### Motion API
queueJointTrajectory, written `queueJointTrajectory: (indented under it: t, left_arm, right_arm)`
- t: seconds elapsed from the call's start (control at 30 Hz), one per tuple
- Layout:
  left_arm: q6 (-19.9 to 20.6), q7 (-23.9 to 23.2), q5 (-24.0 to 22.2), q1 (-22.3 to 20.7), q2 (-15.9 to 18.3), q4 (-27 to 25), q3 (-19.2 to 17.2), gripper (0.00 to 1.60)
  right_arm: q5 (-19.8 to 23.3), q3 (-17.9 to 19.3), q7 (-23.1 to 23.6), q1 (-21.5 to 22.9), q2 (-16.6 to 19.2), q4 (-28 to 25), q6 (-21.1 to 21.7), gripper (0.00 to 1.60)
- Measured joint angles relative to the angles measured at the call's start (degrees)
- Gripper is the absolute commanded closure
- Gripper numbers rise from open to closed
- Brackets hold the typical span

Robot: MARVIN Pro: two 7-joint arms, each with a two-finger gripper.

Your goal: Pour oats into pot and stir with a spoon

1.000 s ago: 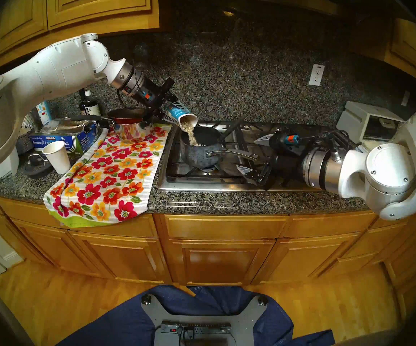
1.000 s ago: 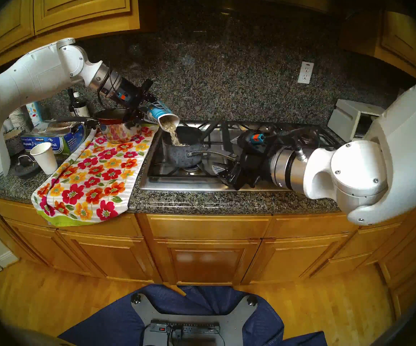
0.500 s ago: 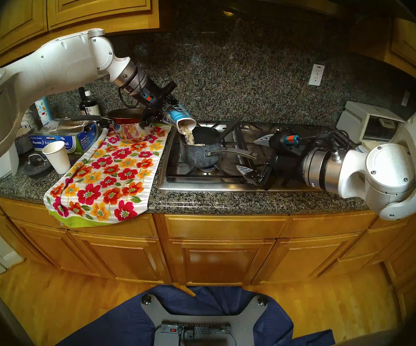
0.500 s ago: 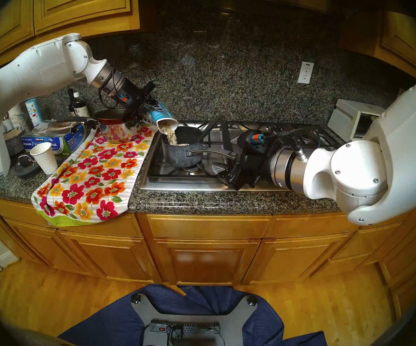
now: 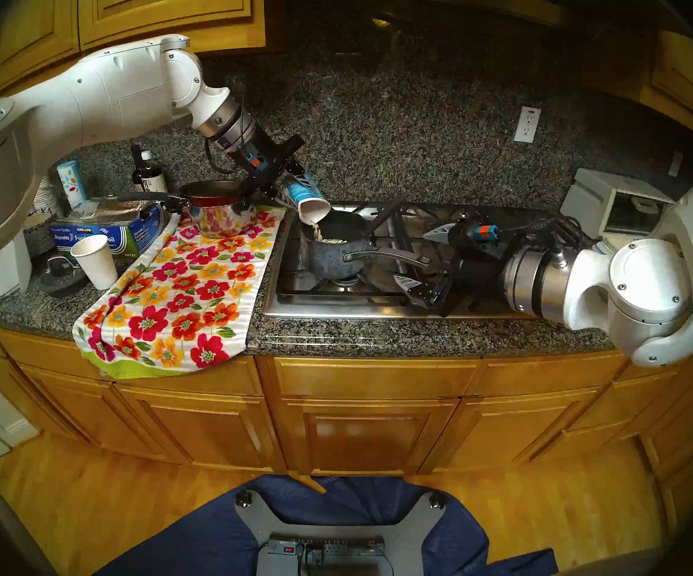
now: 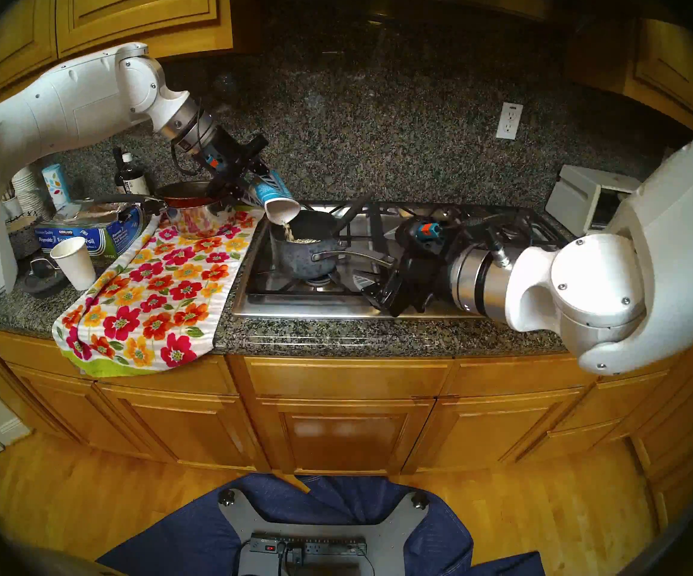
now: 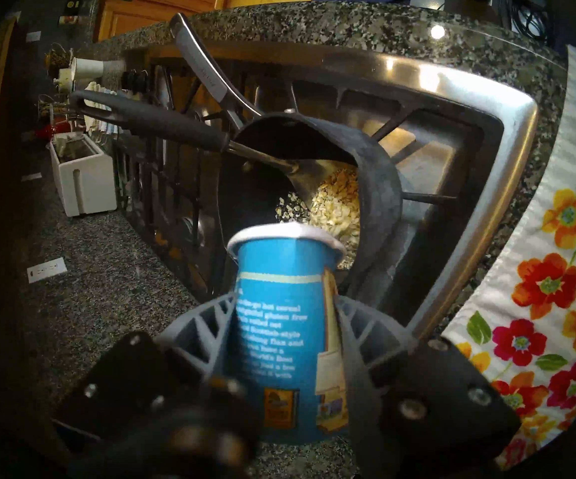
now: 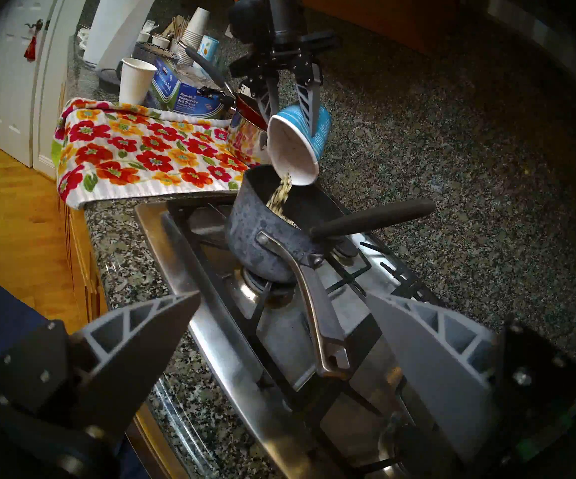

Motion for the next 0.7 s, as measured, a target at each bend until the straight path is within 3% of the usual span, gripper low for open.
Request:
queueJointTrajectory:
  t: [0.7]
  left_arm:
    - [-0.01,0.01,-0.3,-3.13,-1.16,-1.75,2.67,1.12]
  right_arm:
    - [0.0,0.0,0.0,-0.01,0.0,0.01,0.0,0.0]
